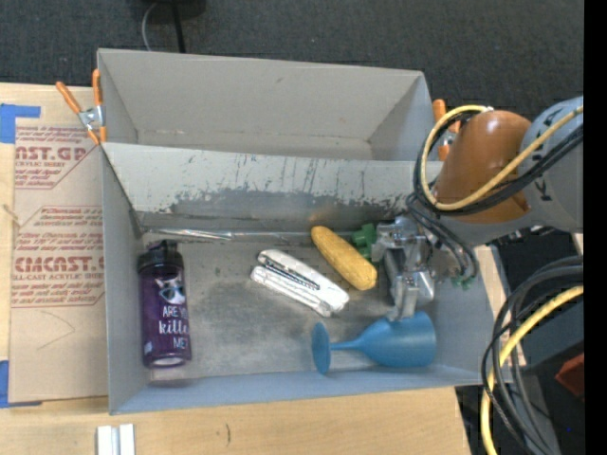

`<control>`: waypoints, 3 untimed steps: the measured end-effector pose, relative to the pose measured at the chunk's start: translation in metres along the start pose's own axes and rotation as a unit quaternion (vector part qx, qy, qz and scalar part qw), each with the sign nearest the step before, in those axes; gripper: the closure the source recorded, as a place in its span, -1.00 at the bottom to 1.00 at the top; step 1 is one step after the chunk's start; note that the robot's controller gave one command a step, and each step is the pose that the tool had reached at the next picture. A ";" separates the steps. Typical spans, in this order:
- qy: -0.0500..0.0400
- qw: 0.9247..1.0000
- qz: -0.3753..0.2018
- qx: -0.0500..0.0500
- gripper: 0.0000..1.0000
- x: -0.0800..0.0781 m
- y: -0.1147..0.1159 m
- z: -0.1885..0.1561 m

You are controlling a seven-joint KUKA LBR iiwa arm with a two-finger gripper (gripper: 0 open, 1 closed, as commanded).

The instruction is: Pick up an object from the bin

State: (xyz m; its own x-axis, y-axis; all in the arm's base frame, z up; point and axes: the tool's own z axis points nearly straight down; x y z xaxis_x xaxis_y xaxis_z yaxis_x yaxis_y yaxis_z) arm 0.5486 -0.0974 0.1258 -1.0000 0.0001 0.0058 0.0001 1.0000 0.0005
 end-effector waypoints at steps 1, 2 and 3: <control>-0.003 1.000 0.000 0.001 -1.00 -0.002 0.000 -0.004; -0.004 1.000 -0.001 0.001 -1.00 -0.002 0.001 -0.004; -0.002 1.000 -0.024 0.000 -1.00 -0.009 0.019 -0.008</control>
Offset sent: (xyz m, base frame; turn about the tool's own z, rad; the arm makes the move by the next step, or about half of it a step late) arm 0.0011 0.0673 -0.0497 -0.1336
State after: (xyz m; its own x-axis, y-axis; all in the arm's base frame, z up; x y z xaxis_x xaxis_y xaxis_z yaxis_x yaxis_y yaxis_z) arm 0.5578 -0.0780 0.1334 -0.9988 -0.0489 0.0023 -0.0489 0.9988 0.0003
